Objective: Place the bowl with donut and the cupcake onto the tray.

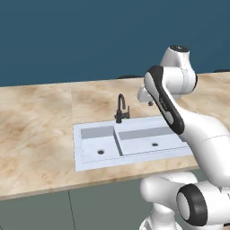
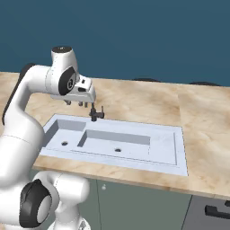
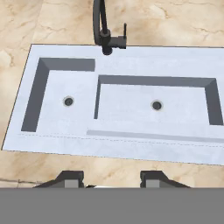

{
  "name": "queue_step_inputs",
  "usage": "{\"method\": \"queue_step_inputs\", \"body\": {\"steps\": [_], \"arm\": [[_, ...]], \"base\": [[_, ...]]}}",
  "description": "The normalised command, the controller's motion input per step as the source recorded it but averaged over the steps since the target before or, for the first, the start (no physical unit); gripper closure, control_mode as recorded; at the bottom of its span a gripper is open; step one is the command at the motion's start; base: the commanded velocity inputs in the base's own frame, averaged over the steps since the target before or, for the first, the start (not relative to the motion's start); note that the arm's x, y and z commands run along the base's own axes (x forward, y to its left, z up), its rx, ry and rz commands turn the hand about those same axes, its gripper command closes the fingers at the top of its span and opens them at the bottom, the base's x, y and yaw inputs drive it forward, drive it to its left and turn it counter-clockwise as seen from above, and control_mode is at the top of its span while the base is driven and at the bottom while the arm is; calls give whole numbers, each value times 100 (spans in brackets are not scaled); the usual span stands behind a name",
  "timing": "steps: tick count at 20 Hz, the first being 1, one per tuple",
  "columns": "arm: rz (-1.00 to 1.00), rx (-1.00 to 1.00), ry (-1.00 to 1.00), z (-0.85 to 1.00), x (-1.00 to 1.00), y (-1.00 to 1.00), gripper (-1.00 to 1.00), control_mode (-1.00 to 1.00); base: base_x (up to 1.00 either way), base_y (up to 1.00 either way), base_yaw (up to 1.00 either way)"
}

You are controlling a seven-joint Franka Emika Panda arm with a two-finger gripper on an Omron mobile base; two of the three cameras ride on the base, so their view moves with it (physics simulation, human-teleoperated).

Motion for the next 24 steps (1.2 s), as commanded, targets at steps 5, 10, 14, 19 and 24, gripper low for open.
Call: {"method": "queue_step_inputs", "body": {"steps": [5, 10, 14, 19, 24], "arm": [[0, 0, 0, -3, -2, 0, -100, 100], [0, 0, 0, 0, 0, 0, -100, 100], [0, 0, 0, 0, 0, 0, -100, 100], [0, 0, 0, 0, 0, 0, -100, 100], [0, 0, 0, 0, 0, 0, -100, 100]], "base": [[-6, 0, 0], [-27, 0, 0], [-25, 1, 0], [-14, 4, 0], [-17, 25, 0]]}}
